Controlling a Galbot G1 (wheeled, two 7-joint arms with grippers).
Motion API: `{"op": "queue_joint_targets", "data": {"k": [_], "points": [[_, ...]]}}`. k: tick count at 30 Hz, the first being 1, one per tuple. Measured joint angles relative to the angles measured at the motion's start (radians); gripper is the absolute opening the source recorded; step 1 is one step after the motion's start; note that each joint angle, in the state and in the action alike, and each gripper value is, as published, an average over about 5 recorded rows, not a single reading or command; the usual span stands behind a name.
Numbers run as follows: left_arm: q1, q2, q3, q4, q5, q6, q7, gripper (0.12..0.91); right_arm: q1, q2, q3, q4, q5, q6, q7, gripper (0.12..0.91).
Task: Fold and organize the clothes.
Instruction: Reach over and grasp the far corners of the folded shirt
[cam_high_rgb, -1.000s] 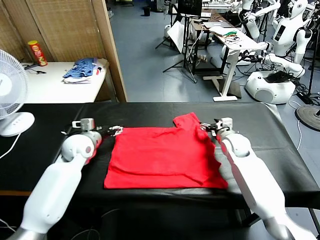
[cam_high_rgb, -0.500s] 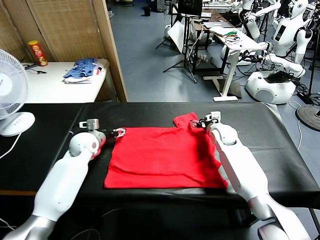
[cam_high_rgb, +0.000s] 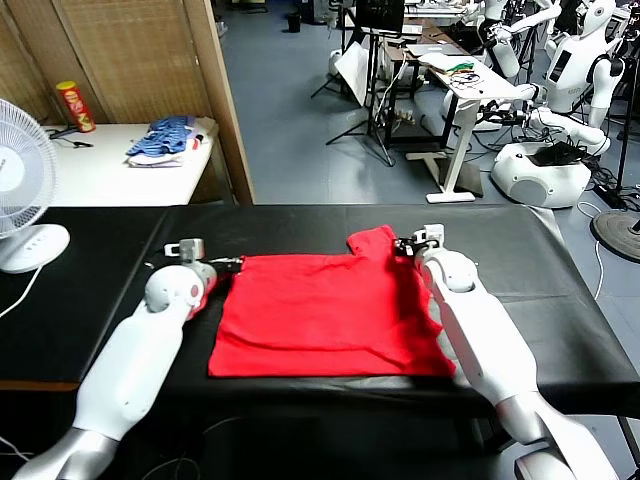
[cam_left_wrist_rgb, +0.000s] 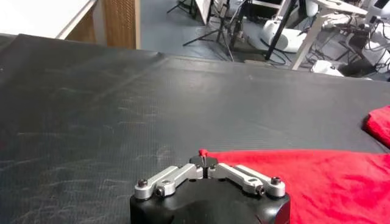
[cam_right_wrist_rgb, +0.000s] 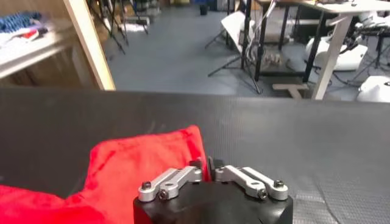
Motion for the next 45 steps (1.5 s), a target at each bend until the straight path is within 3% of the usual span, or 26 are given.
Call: {"op": "queue_joint_targets", "data": {"k": [4, 6, 16, 18, 21, 28, 31, 39, 45], "points": [[0.021, 0.018, -0.012, -0.051, -0.011, 0.001, -0.008, 0.128, -0.016, -0.014, 0.004, 0.028, -0.017, 0.003, -0.023, 0.139], [0.031, 0.019, -0.014, -0.065, -0.007, 0.0, -0.009, 0.128, -0.013, -0.011, 0.0, 0.024, -0.04, 0.005, -0.043, 0.193], [0.048, -0.003, -0.007, -0.066, 0.018, 0.001, -0.002, 0.128, 0.05, 0.024, -0.043, -0.095, -0.116, 0.004, -0.108, 0.69], [0.048, -0.003, -0.007, -0.066, 0.018, 0.001, -0.002, 0.128, 0.06, 0.028, -0.046, -0.114, -0.113, 0.002, -0.11, 0.729], [0.05, 0.0, -0.007, -0.066, 0.018, 0.002, -0.001, 0.128, 0.066, 0.035, -0.045, -0.135, -0.096, -0.006, -0.11, 0.651], [0.065, 0.007, -0.013, -0.075, 0.019, 0.003, 0.003, 0.128, 0.063, 0.049, -0.036, -0.152, -0.063, -0.02, -0.101, 0.261], [0.069, 0.01, -0.015, -0.079, 0.019, 0.003, 0.005, 0.128, 0.058, 0.048, -0.035, -0.146, -0.058, -0.017, -0.102, 0.149], [0.082, 0.021, -0.031, -0.115, 0.013, 0.005, -0.001, 0.128, 0.01, 0.006, -0.014, -0.038, 0.018, 0.037, -0.093, 0.122], [0.131, 0.065, -0.061, -0.211, -0.006, 0.006, -0.011, 0.128, -0.109, -0.091, 0.022, 0.189, 0.111, -0.005, -0.072, 0.122]]}}
